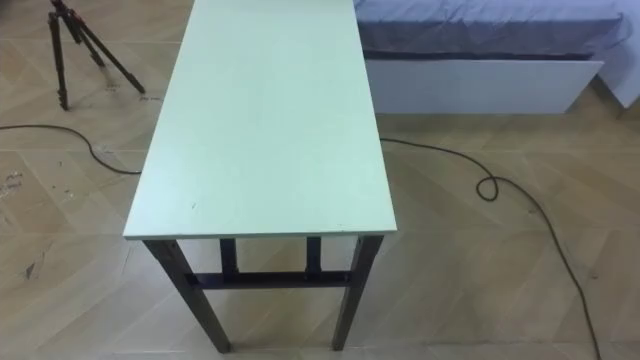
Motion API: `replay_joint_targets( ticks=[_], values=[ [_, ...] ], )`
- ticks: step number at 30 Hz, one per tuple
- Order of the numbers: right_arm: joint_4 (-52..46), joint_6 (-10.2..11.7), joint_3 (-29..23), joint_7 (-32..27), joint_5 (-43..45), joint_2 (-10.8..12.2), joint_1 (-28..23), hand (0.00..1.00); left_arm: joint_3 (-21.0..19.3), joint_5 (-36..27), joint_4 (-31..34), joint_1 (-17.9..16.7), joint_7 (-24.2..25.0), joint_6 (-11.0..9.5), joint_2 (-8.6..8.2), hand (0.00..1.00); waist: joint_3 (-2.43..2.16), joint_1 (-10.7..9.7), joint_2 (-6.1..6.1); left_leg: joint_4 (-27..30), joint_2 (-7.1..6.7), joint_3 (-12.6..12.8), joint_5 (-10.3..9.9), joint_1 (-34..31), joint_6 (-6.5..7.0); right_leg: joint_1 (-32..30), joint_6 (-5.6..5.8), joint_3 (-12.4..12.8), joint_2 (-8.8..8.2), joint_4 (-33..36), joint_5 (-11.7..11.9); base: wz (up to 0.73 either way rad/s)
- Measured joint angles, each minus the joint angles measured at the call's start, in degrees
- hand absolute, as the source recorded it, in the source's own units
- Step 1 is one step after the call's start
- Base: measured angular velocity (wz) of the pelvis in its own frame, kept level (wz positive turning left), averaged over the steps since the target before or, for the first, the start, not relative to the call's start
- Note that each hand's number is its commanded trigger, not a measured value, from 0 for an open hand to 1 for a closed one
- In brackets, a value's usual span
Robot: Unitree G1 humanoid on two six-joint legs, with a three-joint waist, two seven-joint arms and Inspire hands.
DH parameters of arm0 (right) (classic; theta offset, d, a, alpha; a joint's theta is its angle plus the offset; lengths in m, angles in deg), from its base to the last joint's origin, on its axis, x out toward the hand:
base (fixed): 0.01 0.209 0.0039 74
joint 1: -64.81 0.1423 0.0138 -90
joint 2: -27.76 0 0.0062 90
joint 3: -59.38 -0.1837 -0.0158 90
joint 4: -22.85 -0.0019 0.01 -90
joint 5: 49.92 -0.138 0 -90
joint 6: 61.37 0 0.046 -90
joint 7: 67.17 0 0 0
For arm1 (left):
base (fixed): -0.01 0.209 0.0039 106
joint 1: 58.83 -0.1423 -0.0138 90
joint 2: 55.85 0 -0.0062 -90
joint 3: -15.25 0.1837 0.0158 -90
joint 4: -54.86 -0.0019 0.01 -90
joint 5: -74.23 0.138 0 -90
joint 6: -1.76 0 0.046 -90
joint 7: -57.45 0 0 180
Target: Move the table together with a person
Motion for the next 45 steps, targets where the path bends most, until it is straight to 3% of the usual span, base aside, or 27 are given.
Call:
replay_joint_targets(
  ticks=[7, 11, 24, 29, 35, 38, 41, 45],
  values=[
    [0.1, -0.3, -0.3, -0.4, -0.1, 0.1, 0.0, 0.00, -0.3, -0.9, 0.0, -0.6, 0.0, 0.3, -0.16, 0.00, -0.16, 0.0, 0.22, 0.0, -0.02, 1.1, 0.0, 0.4, 0.00, 0.2, 0.03, 0.6, 0.00, 0.1, 0.0, -0.04],
    [0.1, -1.3, -0.4, -0.4, -0.2, 0.0, 0.3, 0.00, -0.3, -7.5, 0.0, -0.2, 0.8, 1.6, -0.78, 0.00, -0.47, 0.0, -0.11, 0.0, -0.03, 1.1, 0.0, 0.0, 0.00, -0.3, 0.06, 0.7, 0.00, 0.1, 0.0, 0.00],
    [-1.9, -2.1, -0.5, 3.7, -1.1, -0.1, 1.2, 0.00, -1.1, -25.6, -0.7, 0.4, 13.4, 2.9, -0.86, 0.00, -0.41, 0.3, -0.02, 0.1, -0.05, 1.2, 0.0, -0.7, 0.00, -0.9, 0.07, 0.5, -0.09, 0.0, 0.0, 0.00],
    [-7.9, -2.5, -1.7, 5.5, -2.8, -0.2, 1.0, 0.00, -0.9, -27.8, 3.3, 1.0, 16.5, 3.4, -0.84, 0.00, -0.60, 1.1, 0.52, 0.1, -0.05, 1.2, 0.0, -0.9, 0.00, -1.3, 0.07, 0.4, -0.14, 0.1, 0.0, 0.00],
    [-11.4, -3.1, 0.3, 6.1, -2.8, -0.1, 1.1, 0.00, 4.9, -32.5, 4.6, 2.4, 18.6, 3.9, -0.99, 0.00, -0.70, 1.5, 0.69, 0.1, -0.03, 1.2, 0.0, -1.5, 0.00, -1.5, 0.07, -0.6, -0.22, 0.1, 0.0, 0.05],
    [-17.5, -3.5, 0.4, 6.1, -3.0, -0.1, -0.1, 0.00, 7.0, -38.3, 9.6, 1.7, 19.3, 5.0, -0.98, 0.00, -0.38, 1.5, 0.71, 0.2, -0.03, 1.1, 0.0, -1.7, 0.00, -1.6, 0.07, -0.6, -0.27, 0.1, 0.0, 0.03],
    [-22.8, -3.7, 1.5, 6.1, -3.4, -0.1, -0.4, 0.00, 8.9, -45.3, 14.0, 1.5, 20.0, 4.9, -0.89, 0.00, -0.35, 1.5, 0.71, 0.2, -0.04, 0.5, 0.0, -1.6, 0.00, -1.6, 0.07, -0.6, -0.27, 0.1, 0.0, 0.00],
    [-30.6, -3.9, 4.1, 6.1, -9.9, -0.2, -1.5, 0.00, 11.9, -54.8, 23.5, -0.4, 20.8, 5.0, -0.55, 0.00, -0.15, 1.5, 0.38, 0.1, -0.04, 0.6, 0.0, -1.1, 0.00, -1.4, 0.07, -0.5, -0.24, 0.3, 0.0, 0.00]
  ],
)
